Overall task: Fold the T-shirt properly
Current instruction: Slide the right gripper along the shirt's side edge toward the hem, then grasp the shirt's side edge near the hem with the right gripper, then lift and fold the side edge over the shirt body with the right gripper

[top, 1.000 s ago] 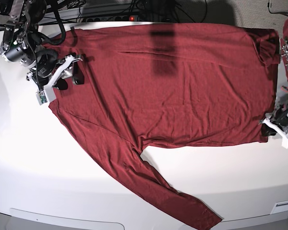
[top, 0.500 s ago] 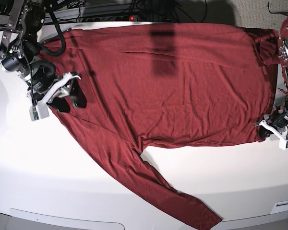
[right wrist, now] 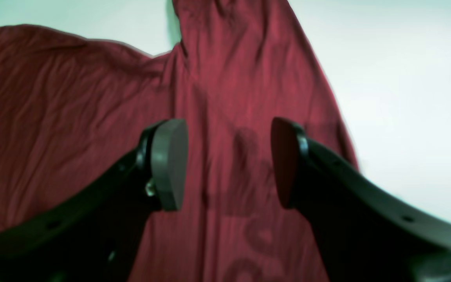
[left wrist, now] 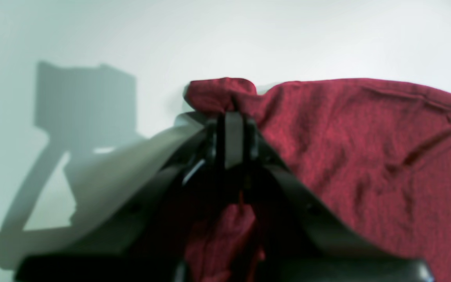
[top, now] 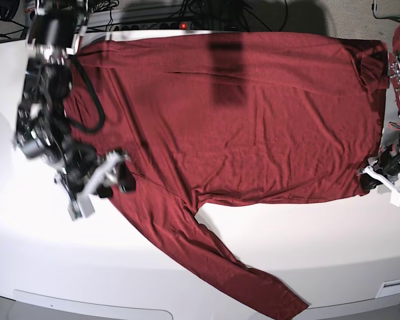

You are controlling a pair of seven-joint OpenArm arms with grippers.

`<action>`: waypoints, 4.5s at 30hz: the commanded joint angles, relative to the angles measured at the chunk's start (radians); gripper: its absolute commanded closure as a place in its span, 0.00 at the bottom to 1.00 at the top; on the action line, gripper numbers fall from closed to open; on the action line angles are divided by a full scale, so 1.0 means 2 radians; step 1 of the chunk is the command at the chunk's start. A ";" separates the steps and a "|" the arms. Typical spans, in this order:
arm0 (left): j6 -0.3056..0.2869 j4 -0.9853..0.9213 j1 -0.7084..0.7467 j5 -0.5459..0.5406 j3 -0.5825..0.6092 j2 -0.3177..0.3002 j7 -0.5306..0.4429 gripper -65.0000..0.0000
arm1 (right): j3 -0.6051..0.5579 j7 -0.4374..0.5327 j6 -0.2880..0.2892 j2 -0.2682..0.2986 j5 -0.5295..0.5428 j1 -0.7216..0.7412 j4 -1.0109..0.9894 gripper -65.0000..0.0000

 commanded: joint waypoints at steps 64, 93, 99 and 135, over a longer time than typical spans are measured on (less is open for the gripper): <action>-0.003 0.004 0.029 -0.024 0.000 -0.009 -0.041 1.00 | -0.103 0.192 -0.019 0.005 -0.265 0.345 -0.660 1.00; -0.003 0.026 -0.019 -0.088 0.000 -0.072 0.024 1.00 | -0.101 0.037 0.020 0.003 -0.143 0.274 -0.405 1.00; -0.003 0.026 -0.019 -0.088 0.000 -0.074 0.030 1.00 | -0.075 -0.027 0.020 0.030 -0.038 0.168 -0.192 1.00; -0.003 0.275 0.251 -0.323 -0.007 -0.166 0.122 1.00 | 0.130 -0.060 0.020 0.063 0.088 -0.096 0.044 1.00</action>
